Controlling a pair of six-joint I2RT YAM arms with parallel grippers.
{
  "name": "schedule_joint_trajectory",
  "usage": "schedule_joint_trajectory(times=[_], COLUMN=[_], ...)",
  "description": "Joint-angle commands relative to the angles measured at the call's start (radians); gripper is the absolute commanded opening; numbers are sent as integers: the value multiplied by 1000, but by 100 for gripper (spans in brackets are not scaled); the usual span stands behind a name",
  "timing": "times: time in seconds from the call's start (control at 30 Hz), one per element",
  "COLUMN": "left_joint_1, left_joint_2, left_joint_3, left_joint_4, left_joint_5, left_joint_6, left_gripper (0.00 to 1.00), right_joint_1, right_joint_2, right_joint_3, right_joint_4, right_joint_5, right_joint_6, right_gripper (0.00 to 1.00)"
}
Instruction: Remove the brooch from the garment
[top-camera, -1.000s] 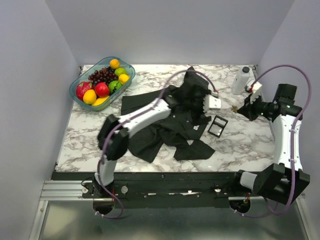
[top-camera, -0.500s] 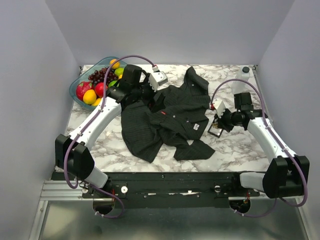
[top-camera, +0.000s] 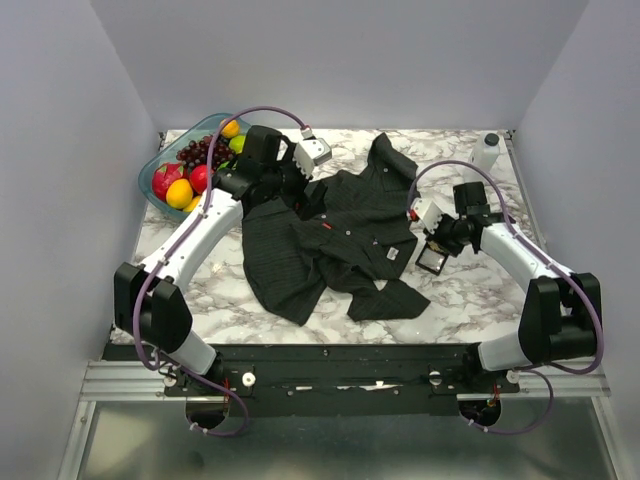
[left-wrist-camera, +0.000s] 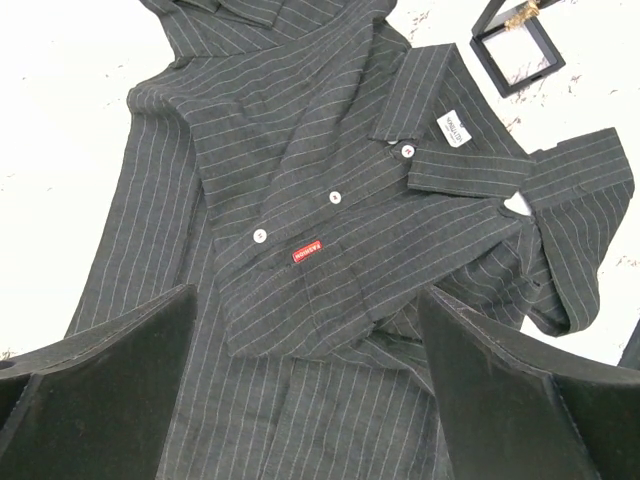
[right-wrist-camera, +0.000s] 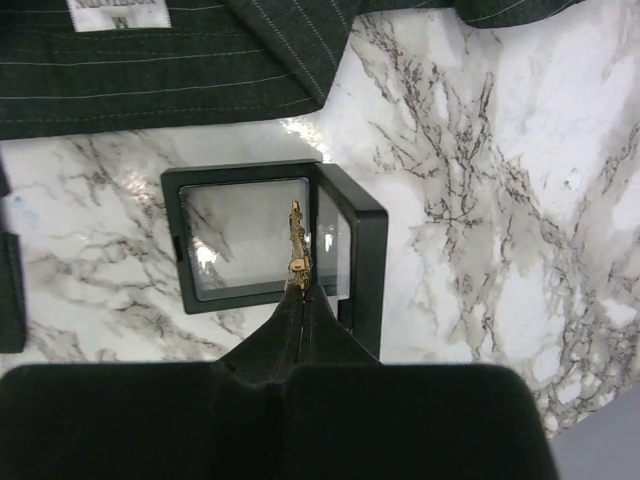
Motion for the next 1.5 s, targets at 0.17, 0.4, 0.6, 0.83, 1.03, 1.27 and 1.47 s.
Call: schedule_joint_trajectory(times=[0.17,0.4,0.6,0.83,1.03,1.27,1.47], left_joint_1=[9,13,17,17,17,17,17], left_joint_2=[47,74,86,80,80,75,72], left_joint_3=[56,78,90,82,85,70,65], left_joint_4=[-30,-36,-38,-33,-26,-26,-26], left_joint_5=[-5,0,9,14,29,44,54], left_joint_6=[15,15,4,1,-14,-27,-28], left_gripper=[99,99,99,99,99,99,99], right_joint_1=[20,34,44,54,54,55,55], right_joint_2=[10,16,13,-5,-30,-33,-37], right_joint_3=[-27,-67,-118,-136,-133,-139,-127], right_joint_4=[69,95,129,149,152,180,175], right_joint_5=[83,87,116,139,167,192,192], right_joint_6=[-80,-97,-137,-137,-143,-154,-149], right_gripper=[1,1,2,2,1,1,0])
